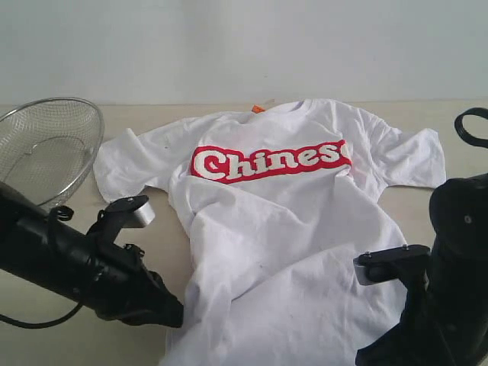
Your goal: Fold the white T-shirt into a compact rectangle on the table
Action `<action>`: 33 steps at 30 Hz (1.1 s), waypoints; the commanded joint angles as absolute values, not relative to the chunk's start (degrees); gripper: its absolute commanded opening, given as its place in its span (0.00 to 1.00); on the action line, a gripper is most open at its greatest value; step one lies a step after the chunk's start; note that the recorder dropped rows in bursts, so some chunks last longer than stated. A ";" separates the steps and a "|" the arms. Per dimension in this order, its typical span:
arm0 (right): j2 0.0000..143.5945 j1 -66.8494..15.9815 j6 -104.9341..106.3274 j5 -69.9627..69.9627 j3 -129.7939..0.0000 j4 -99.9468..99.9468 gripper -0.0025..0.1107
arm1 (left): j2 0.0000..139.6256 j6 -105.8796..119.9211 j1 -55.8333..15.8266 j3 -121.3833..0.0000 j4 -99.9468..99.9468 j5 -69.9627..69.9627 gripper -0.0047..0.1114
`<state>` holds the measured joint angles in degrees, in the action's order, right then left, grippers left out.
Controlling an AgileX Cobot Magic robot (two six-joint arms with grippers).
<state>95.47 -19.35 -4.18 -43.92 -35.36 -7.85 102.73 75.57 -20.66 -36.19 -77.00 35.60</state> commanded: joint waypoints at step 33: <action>96.67 -18.83 -3.32 -37.01 -34.67 -6.89 0.02 | 103.29 42.04 -23.26 -37.30 -46.54 23.83 0.08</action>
